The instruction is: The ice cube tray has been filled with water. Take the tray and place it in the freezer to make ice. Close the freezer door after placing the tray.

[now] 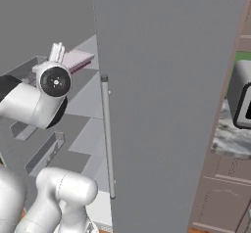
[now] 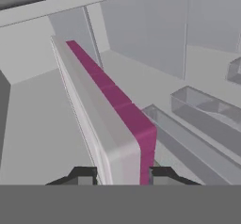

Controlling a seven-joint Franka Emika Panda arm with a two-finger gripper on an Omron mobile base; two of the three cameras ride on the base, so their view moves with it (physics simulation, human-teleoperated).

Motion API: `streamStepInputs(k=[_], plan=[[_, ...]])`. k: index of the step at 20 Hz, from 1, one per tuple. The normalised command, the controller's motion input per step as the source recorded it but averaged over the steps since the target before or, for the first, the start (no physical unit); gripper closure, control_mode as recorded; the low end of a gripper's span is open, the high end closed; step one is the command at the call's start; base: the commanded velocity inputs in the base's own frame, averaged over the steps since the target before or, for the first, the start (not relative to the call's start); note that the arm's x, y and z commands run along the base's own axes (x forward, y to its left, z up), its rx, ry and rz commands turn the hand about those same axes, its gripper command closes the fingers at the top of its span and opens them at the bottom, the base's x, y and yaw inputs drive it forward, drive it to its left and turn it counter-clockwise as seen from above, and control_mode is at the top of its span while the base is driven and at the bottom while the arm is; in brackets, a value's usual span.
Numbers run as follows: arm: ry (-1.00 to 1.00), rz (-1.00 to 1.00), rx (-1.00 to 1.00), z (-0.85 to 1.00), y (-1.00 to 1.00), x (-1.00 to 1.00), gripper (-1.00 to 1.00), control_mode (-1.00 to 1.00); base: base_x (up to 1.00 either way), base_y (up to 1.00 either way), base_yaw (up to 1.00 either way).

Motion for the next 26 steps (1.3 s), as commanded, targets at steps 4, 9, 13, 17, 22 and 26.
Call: streamStepInputs(k=[4,9,13,17,22,26], plan=[[0.01,-0.05,-0.01,0.0,0.13,0.34,1.0,-1.0,0.0,0.0,0.0],[0.03,-0.05,-0.02,0.0,0.11,0.33,1.0,-1.0,0.0,0.0,0.0],[0.02,-0.04,-0.02,0.0,0.02,0.3,1.0,-1.0,0.0,0.0,0.0],[0.01,-0.02,-0.01,0.0,0.0,0.26,1.0,-1.0,0.0,0.0,0.0],[0.03,-0.01,-0.01,0.0,0.0,0.32,1.0,-1.0,0.0,0.0,0.0],[0.05,0.0,-0.01,0.0,0.0,0.39,1.0,-1.0,0.0,0.0,0.0]])
